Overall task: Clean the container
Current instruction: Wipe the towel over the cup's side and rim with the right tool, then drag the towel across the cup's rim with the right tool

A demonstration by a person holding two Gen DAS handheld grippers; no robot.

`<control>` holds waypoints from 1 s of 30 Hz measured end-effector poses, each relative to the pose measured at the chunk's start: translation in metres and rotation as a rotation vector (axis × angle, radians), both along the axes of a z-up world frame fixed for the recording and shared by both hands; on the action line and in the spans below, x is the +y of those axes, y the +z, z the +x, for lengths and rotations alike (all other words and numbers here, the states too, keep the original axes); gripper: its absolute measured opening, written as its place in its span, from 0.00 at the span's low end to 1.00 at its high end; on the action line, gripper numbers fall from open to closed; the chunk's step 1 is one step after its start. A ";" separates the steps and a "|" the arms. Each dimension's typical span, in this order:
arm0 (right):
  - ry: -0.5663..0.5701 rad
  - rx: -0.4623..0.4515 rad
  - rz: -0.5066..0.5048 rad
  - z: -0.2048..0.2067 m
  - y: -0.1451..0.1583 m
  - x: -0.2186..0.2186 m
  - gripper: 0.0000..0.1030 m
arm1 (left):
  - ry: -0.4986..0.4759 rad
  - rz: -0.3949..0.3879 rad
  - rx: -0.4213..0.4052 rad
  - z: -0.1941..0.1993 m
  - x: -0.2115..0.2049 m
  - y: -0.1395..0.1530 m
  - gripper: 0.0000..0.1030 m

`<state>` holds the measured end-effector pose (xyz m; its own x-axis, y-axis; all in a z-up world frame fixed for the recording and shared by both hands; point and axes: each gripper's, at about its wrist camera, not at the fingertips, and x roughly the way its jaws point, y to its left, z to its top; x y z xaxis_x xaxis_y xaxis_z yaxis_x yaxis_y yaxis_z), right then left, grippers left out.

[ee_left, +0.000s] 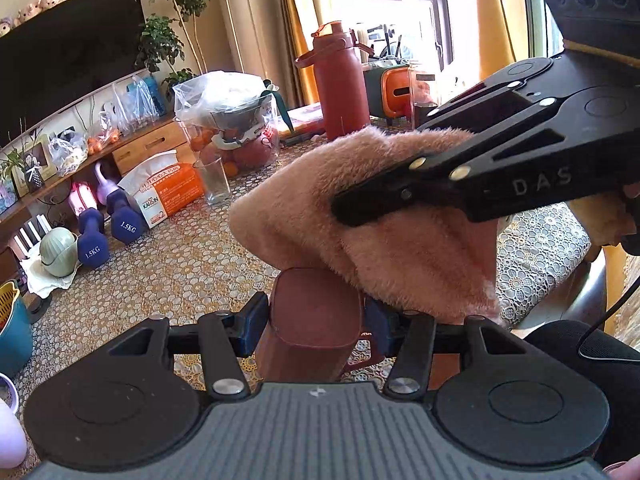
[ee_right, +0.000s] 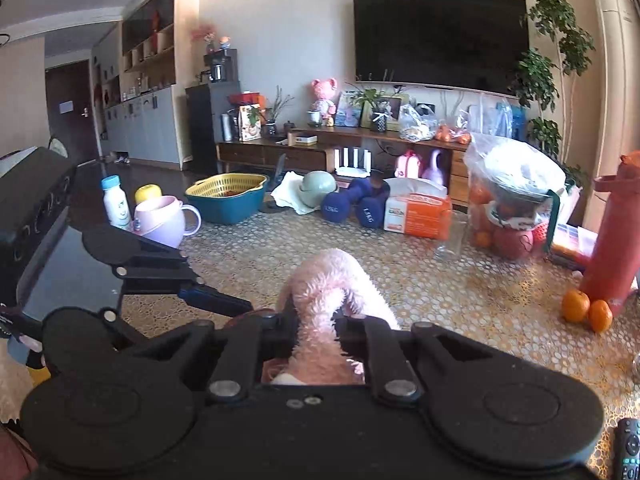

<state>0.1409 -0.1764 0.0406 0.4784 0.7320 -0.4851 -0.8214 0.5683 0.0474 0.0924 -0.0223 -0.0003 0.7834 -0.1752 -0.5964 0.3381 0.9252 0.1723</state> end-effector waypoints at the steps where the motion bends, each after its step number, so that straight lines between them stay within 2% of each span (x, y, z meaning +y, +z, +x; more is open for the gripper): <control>1: 0.015 0.003 -0.009 0.001 -0.001 0.005 0.11 | -0.005 0.006 -0.002 0.000 -0.001 0.000 0.51; 5: 0.035 0.030 -0.041 0.009 -0.015 0.020 0.11 | -0.017 0.022 -0.010 0.000 -0.004 -0.001 0.51; 8: 0.033 0.068 -0.030 0.018 -0.023 0.021 0.11 | -0.010 0.008 -0.009 0.001 0.000 -0.002 0.51; 11: 0.020 0.135 0.019 0.034 -0.027 0.016 0.11 | -0.004 -0.019 -0.004 0.003 0.006 -0.002 0.51; 19: 0.026 0.325 0.037 0.071 -0.058 0.013 0.12 | -0.014 -0.055 -0.009 0.003 0.015 -0.004 0.51; 27: 0.004 0.375 -0.032 0.079 -0.092 0.022 0.11 | 0.013 -0.089 -0.007 0.008 0.025 -0.004 0.51; 30: -0.007 0.310 -0.108 0.073 -0.095 0.027 0.11 | 0.021 -0.075 -0.016 0.008 0.026 -0.005 0.51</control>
